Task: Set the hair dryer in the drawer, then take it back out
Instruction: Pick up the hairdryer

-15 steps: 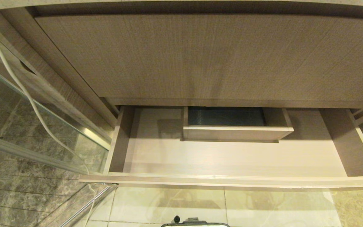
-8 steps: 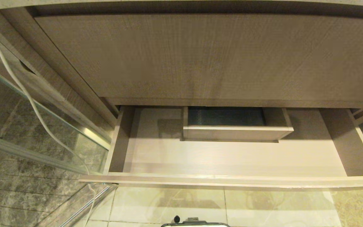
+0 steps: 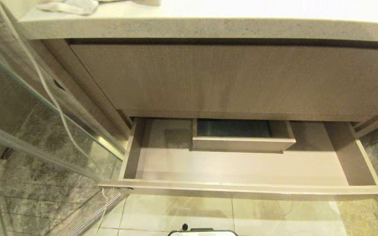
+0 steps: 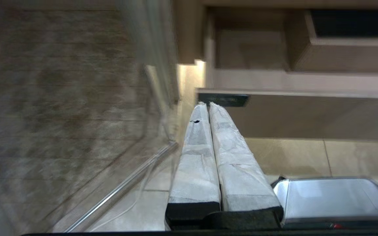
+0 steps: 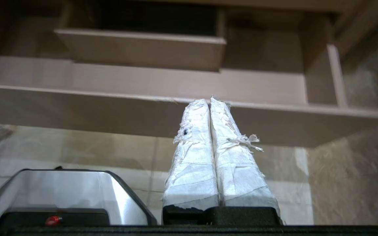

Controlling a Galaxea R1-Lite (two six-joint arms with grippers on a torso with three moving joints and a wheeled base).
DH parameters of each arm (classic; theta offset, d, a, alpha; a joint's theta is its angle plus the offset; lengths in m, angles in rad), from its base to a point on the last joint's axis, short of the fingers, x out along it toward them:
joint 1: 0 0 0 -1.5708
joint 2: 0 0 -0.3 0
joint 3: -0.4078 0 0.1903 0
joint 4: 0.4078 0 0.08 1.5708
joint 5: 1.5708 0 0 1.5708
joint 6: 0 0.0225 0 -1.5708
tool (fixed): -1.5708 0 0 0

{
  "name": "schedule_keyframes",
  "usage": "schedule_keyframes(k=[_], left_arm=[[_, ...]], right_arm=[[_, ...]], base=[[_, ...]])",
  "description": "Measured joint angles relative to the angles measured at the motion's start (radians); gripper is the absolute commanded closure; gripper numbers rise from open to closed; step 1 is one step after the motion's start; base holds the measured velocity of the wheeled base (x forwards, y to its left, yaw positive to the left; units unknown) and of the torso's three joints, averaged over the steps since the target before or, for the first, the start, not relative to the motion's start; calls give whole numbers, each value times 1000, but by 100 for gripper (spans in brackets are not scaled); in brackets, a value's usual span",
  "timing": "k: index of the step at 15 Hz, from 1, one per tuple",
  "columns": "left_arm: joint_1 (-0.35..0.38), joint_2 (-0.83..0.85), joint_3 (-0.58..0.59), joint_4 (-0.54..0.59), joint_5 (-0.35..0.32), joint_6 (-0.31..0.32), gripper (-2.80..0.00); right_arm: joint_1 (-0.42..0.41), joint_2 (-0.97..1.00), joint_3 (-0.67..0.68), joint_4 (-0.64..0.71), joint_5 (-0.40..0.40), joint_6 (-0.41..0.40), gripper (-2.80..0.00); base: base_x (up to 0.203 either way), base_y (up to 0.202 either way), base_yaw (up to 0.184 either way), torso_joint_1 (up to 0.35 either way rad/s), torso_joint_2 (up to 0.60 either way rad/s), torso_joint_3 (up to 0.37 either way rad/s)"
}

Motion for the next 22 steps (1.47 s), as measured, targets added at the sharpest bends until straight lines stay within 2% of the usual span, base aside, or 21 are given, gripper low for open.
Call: schedule_keyframes(k=[12,16,22], left_arm=[[0,0,0,0,0,0,0],[0,0,0,1,1,0,0],[0,0,0,0,0,0,0]], right_arm=[[0,0,0,0,0,-2,0],[0,0,0,0,1,-7,0],[0,0,0,0,1,-6,0]], base=[[0,-7,174,309,-510,-245],[2,-5,120,83,-154,-72],[0,0,0,3,-5,-2]])
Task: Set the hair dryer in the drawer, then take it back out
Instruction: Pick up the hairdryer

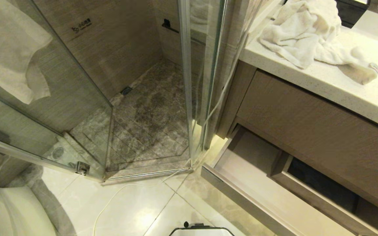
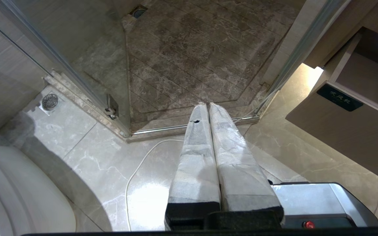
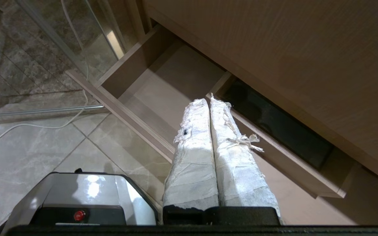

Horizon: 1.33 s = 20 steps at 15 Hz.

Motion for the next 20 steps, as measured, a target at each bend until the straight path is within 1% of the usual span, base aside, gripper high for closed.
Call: schedule_keyframes(k=[11,20], left_arm=[[0,0,0,1,0,0,0],[0,0,0,0,0,0,0]], right_arm=[[0,0,0,-2,-1,1,0],[0,0,0,-1,0,1,0]], base=[[0,0,-5,0,0,0],[-1,7,-164,2,0,3]])
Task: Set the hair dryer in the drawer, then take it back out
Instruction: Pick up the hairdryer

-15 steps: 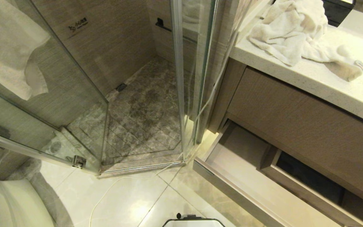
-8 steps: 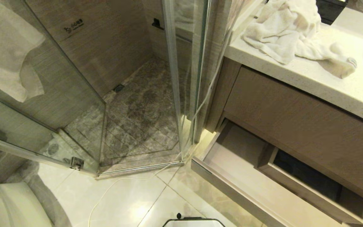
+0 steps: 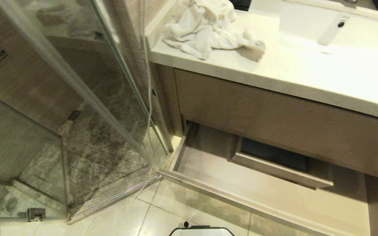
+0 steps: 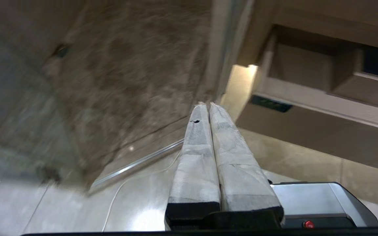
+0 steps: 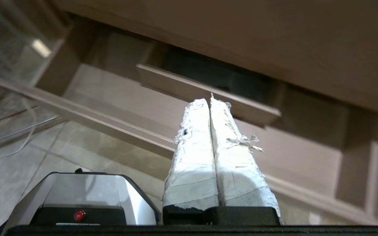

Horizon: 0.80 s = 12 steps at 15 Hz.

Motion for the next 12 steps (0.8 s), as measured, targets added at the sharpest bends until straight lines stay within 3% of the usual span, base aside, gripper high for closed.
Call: schedule_keyframes(k=[7,12], left_arm=[[0,0,0,0,0,0,0],[0,0,0,0,1,0,0]], right_arm=[[0,0,0,1,1,-4,0],[0,0,0,1,-1,-3,0]], base=[[1,9,-162,3,3,4],[-1,0,-15,0,1,0]])
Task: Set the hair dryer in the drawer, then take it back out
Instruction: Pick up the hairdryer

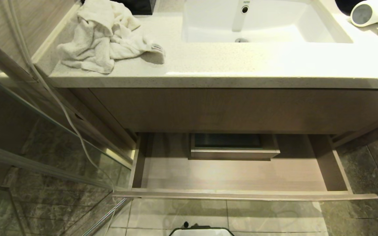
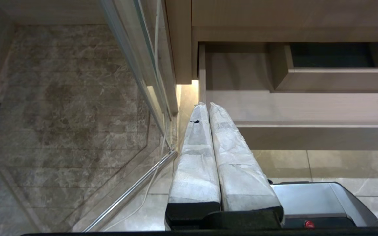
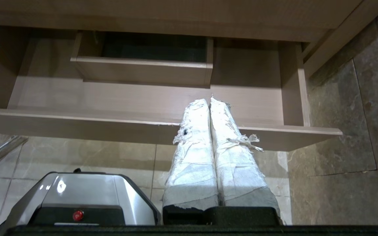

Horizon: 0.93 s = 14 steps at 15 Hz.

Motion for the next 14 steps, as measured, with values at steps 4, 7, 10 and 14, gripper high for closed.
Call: schedule_keyframes(k=[4,7,10,14], left_arm=[[0,0,0,0,0,0,0],[0,0,0,0,0,0,0],[0,0,0,0,0,0,0],[0,0,0,0,0,0,0]], right_arm=[[0,0,0,0,1,-2,0],[0,0,0,0,0,-2,0],[0,0,0,1,-1,-1,0],[0,0,0,0,-1,5,0]], base=[[0,0,0,0,0,0],[0,0,0,0,0,0],[0,0,0,0,0,0],[0,0,0,18,-28,-15]])
